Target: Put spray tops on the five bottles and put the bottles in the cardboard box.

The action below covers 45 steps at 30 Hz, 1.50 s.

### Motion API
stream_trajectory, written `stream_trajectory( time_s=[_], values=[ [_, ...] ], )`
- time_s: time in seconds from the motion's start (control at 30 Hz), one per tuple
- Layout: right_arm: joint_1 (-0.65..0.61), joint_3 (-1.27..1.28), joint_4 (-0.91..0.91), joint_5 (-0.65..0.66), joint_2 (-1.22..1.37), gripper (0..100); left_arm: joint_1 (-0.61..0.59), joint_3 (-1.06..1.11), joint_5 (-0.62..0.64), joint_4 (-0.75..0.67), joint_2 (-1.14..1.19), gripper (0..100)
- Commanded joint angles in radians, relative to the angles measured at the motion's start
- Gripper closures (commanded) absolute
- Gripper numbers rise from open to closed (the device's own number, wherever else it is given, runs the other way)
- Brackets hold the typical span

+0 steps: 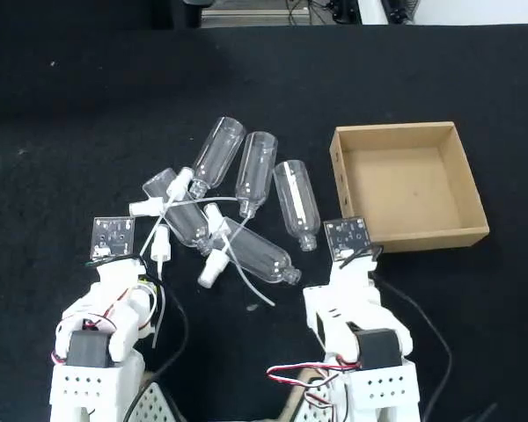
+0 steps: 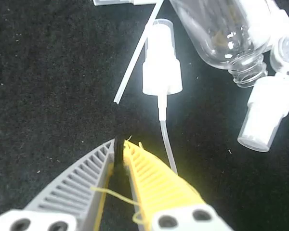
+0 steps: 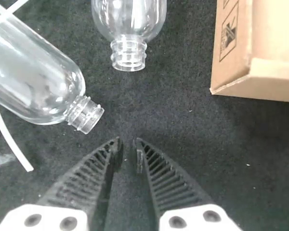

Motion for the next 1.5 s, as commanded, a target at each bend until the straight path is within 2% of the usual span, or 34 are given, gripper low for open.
stream_trajectory(
  time_s=[0.0,0.1,0.17,0.33,0.43,0.63,0.8,0.87,1.03,1.23,1.37,1.47],
  values=[
    [0.011,0.001,-0.003,0.002,-0.097,98.7,0.021,0.022,-0.003,0.006,-0.005,97],
    [0.015,-0.004,-0.086,0.005,-0.097,98.6,0.021,0.022,-0.003,0.006,-0.005,97],
    [0.015,-0.012,-0.173,0.055,-0.097,98.6,0.021,0.022,-0.003,0.006,-0.005,97],
    [0.015,-0.053,-0.356,0.414,-0.097,98.6,0.021,0.022,-0.003,0.006,-0.005,97],
    [0.009,-0.124,-0.41,0.519,-0.097,98.6,0.021,0.022,-0.005,0.006,-0.005,97],
    [-0.011,-0.343,-0.443,0.463,-0.05,96.1,0.013,0.022,-0.006,0.006,-0.005,97],
    [-0.064,-0.484,-0.442,0.454,0.206,84.9,0.013,0.022,-0.006,0.006,-0.005,97],
    [-0.094,-0.535,-0.428,0.397,0.328,83.9,0.013,0.022,-0.006,0.006,-0.005,97],
    [-0.264,-0.641,-0.324,0.351,0.595,83.7,0.013,0.022,-0.008,0.006,-0.005,97],
    [-0.453,-0.714,-0.304,0.347,0.903,82.3,0.013,0.022,-0.008,0.006,-0.005,97],
    [-0.514,-0.763,-0.302,0.345,1.059,73.0,0.013,0.022,-0.008,0.006,-0.005,97],
    [-0.52,-0.794,-0.307,0.347,1.142,70.4,0.013,0.022,-0.008,0.02,-0.005,97]
  ],
)
